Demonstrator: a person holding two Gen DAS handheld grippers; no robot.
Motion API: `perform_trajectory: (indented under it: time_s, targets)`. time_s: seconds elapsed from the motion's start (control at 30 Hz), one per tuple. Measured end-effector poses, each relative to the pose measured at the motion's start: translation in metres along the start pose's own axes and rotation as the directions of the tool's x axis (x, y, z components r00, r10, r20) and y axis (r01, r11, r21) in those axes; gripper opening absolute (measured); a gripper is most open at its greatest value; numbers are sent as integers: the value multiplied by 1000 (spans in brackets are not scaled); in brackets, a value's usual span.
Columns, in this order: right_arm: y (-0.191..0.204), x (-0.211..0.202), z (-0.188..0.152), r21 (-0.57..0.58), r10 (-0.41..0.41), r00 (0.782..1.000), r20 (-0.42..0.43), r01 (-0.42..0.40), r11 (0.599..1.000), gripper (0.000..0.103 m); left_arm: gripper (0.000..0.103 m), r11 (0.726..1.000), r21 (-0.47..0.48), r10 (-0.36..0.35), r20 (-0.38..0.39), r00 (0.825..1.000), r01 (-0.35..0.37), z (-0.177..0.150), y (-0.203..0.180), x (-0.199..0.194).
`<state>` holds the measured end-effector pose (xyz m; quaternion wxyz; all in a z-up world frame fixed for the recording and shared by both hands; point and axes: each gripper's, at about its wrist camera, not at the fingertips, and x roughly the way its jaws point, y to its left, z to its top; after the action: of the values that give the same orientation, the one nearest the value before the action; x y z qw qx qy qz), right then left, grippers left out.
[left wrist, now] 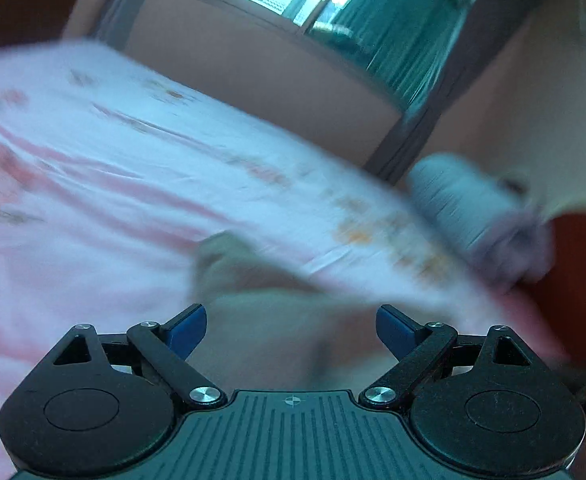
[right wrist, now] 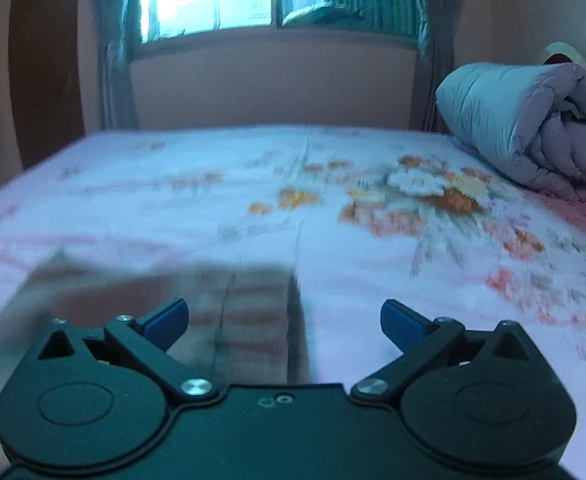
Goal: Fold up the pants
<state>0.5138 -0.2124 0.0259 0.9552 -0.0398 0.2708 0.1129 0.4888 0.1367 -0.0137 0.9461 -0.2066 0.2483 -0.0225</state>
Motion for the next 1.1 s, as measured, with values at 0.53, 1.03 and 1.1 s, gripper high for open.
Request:
perform_trajectory:
  time_s: [0.53,1.03,1.1]
  targets:
    - [1,-20,-50,-34,15,986,-168,-21,999,97,91,955,220,228,-119,966,-198,-54,-27,-33]
    - [-12,-123,-46,36,88,995,54,-90,995,97,91,930,278,252,-2,968,-242,-55,-27,-127]
    - [-16,-151,-57,25,116,990,81,-118,993,97,91,933,266,246,13,969,-240,-61,-24,-156]
